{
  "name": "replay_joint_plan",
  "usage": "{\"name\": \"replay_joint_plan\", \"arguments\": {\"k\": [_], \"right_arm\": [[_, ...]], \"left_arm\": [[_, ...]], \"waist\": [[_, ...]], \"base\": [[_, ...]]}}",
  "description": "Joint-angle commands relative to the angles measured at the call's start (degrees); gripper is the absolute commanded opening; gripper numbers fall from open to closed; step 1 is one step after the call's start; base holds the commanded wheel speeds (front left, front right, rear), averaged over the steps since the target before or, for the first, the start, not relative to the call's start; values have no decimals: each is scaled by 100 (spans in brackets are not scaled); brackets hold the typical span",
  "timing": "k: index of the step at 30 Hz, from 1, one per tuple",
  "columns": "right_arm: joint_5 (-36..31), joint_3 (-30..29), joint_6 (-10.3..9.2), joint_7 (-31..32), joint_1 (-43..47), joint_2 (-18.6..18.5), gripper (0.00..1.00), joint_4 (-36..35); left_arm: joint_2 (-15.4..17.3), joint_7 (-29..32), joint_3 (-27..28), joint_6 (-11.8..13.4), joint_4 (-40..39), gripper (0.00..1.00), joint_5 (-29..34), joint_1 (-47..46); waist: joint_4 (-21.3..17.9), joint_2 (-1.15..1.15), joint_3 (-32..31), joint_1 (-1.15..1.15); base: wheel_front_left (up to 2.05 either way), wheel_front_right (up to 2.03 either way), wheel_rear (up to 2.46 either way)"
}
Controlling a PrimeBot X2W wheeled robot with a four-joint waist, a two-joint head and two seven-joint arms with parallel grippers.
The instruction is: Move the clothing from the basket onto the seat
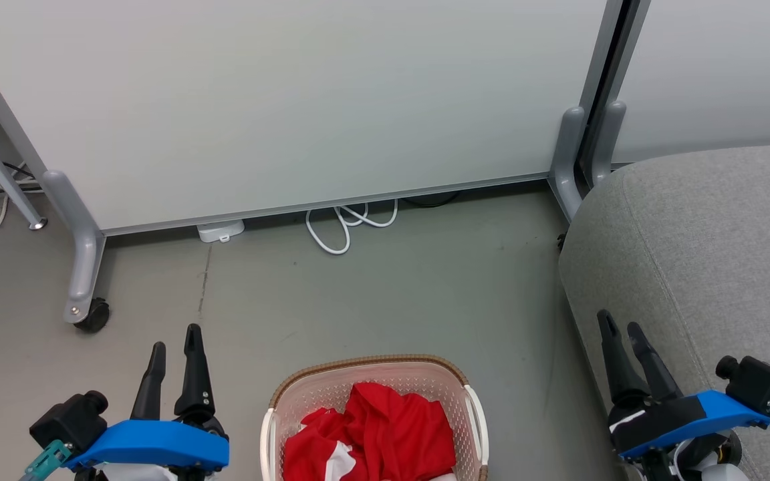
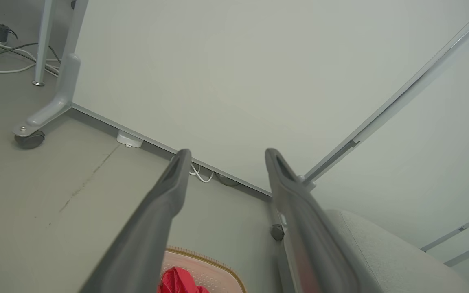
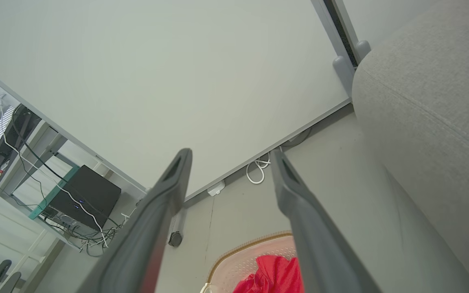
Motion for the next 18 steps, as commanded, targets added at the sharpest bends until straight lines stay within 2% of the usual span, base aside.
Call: {"name": "replay_joint_plan", "arguments": {"k": [1, 18], "right_arm": [[-185, 13, 8, -45, -84, -42, 100, -82], [-1289, -27, 11, -113, -58, -50, 100, -88]], "left_arm": [[37, -57, -48, -10, -36, 100, 194, -26], [59, -318, -200, -63, 25, 100, 1266, 19]], "waist": [[-2, 0, -2, 0], [-13, 0, -41, 0]], "base": [[0, 0, 0], [0, 0, 0]]}}
